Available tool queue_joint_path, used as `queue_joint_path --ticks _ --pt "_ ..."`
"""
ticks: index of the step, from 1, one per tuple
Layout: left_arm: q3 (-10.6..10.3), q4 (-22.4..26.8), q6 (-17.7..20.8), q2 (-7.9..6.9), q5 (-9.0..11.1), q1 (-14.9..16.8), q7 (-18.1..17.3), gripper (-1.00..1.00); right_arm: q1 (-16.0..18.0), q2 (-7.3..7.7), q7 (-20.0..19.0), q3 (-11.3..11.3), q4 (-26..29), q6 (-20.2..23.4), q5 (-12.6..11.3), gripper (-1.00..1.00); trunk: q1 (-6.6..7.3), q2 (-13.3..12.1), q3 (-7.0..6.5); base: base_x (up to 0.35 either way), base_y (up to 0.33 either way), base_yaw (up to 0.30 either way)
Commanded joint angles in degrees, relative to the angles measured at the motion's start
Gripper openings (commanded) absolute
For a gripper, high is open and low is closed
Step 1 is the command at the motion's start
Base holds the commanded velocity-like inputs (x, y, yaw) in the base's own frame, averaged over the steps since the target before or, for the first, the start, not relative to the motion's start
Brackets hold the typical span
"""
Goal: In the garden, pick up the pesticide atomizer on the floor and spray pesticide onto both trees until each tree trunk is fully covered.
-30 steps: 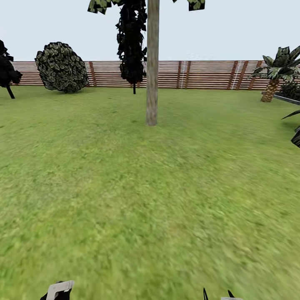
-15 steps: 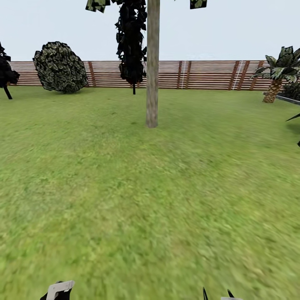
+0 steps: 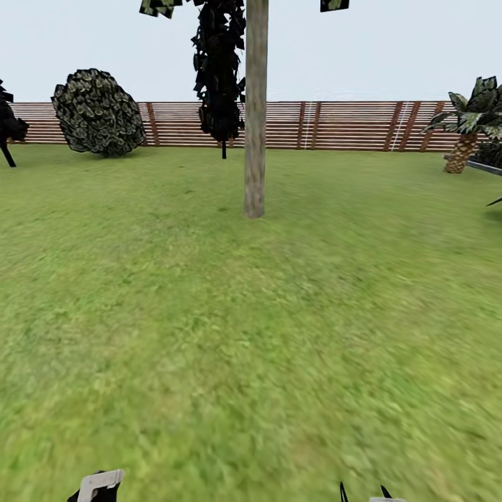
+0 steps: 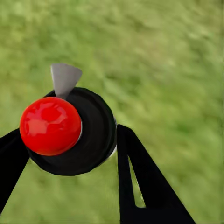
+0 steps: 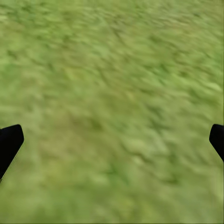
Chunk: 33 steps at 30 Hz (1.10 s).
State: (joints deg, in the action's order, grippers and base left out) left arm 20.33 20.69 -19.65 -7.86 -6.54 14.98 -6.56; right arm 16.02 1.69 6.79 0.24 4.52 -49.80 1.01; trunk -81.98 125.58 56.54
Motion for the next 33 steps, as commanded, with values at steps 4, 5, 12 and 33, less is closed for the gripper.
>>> queue_joint_path --ticks 4,5,12,33 --pt "0.50 -0.04 -0.22 0.03 -0.62 0.05 -0.30 -1.00 0.05 0.01 0.25 0.05 -0.03 -0.13 0.13 1.00 -0.03 0.02 0.05 0.340 0.000 0.000" --pt "0.50 -0.04 -0.22 0.03 -0.64 0.05 -0.30 -1.00 0.03 0.00 0.25 0.04 -0.03 -0.13 0.13 1.00 -0.03 0.02 0.05 0.340 0.000 0.000" --pt "0.50 -0.04 -0.22 0.03 -0.63 0.05 -0.30 -1.00 0.05 0.07 0.25 0.03 -0.03 -0.13 0.13 1.00 -0.03 0.02 0.05 0.340 0.000 0.000" --pt "0.50 -0.04 -0.22 0.03 -0.63 0.05 -0.30 -1.00 0.05 0.07 0.25 0.03 -0.03 -0.13 0.13 1.00 -0.03 0.02 0.05 0.340 0.000 0.000"
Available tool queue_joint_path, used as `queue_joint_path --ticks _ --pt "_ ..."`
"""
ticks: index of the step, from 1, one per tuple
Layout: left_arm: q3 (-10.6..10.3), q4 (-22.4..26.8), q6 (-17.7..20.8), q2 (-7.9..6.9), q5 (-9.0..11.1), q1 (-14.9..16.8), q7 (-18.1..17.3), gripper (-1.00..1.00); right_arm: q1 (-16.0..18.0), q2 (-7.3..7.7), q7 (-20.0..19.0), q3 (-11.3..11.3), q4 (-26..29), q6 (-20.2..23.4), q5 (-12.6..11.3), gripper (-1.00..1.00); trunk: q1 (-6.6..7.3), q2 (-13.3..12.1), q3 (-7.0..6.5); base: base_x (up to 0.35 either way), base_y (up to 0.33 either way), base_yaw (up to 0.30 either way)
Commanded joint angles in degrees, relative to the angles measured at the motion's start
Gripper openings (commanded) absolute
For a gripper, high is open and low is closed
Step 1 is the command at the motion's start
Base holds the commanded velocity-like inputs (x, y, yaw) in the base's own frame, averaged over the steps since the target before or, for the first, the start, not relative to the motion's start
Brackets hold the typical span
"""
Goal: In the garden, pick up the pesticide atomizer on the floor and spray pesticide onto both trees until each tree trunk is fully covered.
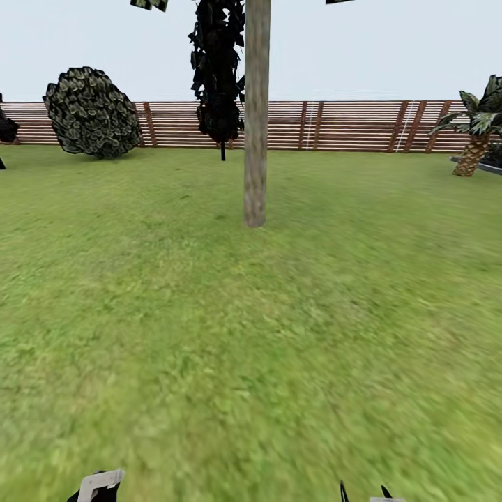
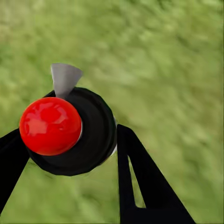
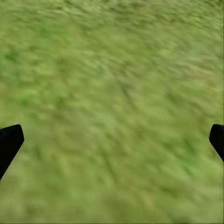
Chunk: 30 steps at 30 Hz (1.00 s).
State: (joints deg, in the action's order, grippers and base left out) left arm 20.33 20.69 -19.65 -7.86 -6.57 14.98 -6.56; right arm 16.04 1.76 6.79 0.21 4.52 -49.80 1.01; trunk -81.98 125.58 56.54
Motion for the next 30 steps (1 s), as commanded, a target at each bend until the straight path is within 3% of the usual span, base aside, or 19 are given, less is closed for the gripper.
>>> queue_joint_path --ticks 1,30 --pt "0.50 -0.04 -0.22 0.03 -0.60 0.05 -0.30 -1.00 0.04 0.00 0.24 0.05 -0.03 -0.13 0.13 1.00 -0.03 0.02 0.05 0.340 0.000 0.000" --pt "0.50 -0.04 -0.22 0.03 -0.49 0.05 -0.35 -1.00 -0.13 -0.52 0.33 -0.12 -3.10 0.31 -0.05 1.00 -0.03 0.02 0.05 0.340 0.000 0.000"
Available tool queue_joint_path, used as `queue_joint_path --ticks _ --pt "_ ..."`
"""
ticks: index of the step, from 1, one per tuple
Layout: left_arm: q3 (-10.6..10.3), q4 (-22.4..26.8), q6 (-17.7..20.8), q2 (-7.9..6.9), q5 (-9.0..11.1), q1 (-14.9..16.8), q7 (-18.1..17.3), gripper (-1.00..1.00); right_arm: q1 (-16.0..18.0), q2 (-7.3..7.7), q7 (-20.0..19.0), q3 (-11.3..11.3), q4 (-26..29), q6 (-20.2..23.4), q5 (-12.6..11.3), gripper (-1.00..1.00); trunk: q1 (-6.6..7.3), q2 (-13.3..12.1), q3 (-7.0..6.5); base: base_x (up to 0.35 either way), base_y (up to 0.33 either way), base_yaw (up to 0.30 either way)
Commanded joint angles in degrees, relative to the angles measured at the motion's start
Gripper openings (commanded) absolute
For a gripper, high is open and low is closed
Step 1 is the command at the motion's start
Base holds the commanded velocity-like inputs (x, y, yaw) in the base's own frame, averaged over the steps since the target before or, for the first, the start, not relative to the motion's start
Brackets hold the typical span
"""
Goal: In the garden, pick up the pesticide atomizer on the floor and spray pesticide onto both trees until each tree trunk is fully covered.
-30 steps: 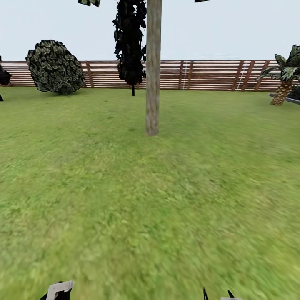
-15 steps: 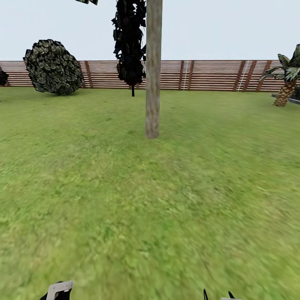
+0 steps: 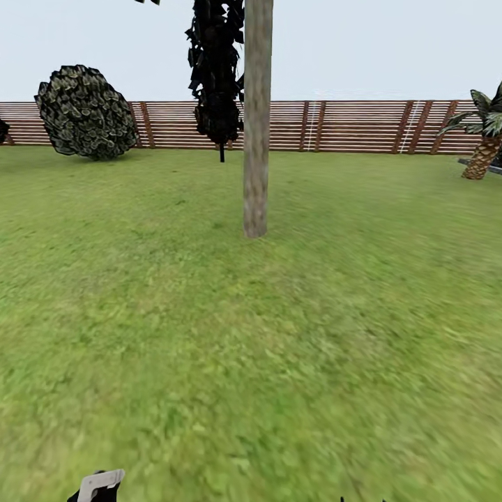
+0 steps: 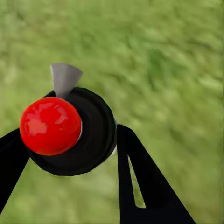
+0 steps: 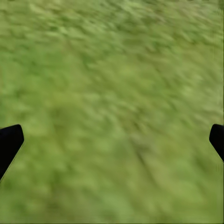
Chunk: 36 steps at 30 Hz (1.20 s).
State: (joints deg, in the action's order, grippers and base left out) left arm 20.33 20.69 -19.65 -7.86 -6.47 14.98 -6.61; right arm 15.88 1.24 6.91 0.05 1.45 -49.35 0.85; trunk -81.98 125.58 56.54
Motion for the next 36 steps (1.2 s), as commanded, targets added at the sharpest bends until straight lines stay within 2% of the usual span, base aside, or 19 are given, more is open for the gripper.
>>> queue_joint_path --ticks 1,32,34,36 --pt "0.50 -0.04 -0.22 0.03 -0.57 0.05 -0.30 -1.00 0.03 0.00 0.21 0.04 -0.04 -0.13 0.11 1.00 -0.03 0.02 0.05 0.340 0.000 0.000" --pt "0.54 -0.04 -0.22 0.01 -0.64 0.05 -0.32 -1.00 0.06 -0.03 0.40 -0.04 0.17 -0.19 -0.17 1.00 -0.03 0.02 0.05 0.340 0.000 0.000" --pt "0.60 -0.01 -0.22 -0.03 -0.64 0.05 -0.27 -1.00 0.04 0.46 0.44 -0.14 2.38 -0.21 -0.21 1.00 -0.03 0.02 0.05 0.340 0.000 0.000" --pt "0.79 0.03 -0.22 -0.08 -0.54 0.05 -0.26 -1.00 0.03 0.80 0.46 -0.20 7.49 -0.40 -0.12 1.00 -0.03 0.02 0.05 0.340 0.000 0.000"
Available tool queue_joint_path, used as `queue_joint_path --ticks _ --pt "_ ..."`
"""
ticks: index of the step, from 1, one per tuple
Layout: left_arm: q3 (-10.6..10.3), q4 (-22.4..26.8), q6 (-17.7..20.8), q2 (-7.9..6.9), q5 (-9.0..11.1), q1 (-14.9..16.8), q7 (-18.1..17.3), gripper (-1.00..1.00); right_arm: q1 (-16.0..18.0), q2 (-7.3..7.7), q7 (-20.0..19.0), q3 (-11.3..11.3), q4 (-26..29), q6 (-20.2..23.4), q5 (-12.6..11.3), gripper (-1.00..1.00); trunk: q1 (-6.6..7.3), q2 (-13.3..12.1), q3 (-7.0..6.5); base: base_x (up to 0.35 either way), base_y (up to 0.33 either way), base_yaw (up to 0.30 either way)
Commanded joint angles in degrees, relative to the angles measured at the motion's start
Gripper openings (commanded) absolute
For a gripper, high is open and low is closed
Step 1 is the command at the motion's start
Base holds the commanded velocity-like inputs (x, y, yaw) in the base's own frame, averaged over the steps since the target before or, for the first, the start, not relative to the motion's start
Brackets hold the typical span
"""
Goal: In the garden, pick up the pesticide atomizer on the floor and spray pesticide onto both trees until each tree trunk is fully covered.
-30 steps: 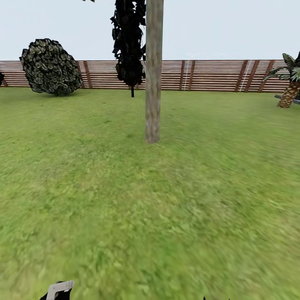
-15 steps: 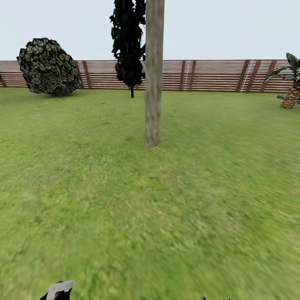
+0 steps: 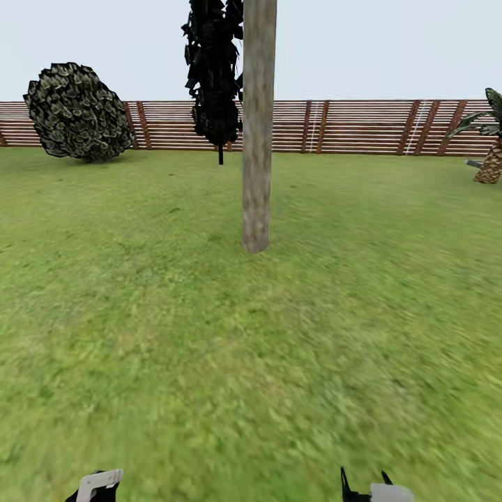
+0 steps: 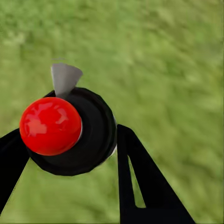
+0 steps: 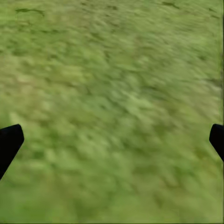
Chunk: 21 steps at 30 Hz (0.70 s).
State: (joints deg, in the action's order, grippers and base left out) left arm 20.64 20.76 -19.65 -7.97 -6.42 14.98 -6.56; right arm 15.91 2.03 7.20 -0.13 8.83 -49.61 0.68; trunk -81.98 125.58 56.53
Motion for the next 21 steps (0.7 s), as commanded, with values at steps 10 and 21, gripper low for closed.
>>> queue_joint_path --ticks 10,21 --pt "0.66 0.23 -0.17 -0.32 -0.29 0.05 -0.23 -1.00 0.00 0.22 -0.30 0.32 1.16 -0.05 0.47 1.00 -0.03 0.01 0.05 0.340 0.000 0.000" --pt "0.20 0.36 -0.28 -0.01 -0.60 0.05 -0.43 -1.00 0.00 0.39 0.06 0.29 -1.09 -0.05 0.34 1.00 -0.03 0.01 0.05 0.340 0.000 0.000"
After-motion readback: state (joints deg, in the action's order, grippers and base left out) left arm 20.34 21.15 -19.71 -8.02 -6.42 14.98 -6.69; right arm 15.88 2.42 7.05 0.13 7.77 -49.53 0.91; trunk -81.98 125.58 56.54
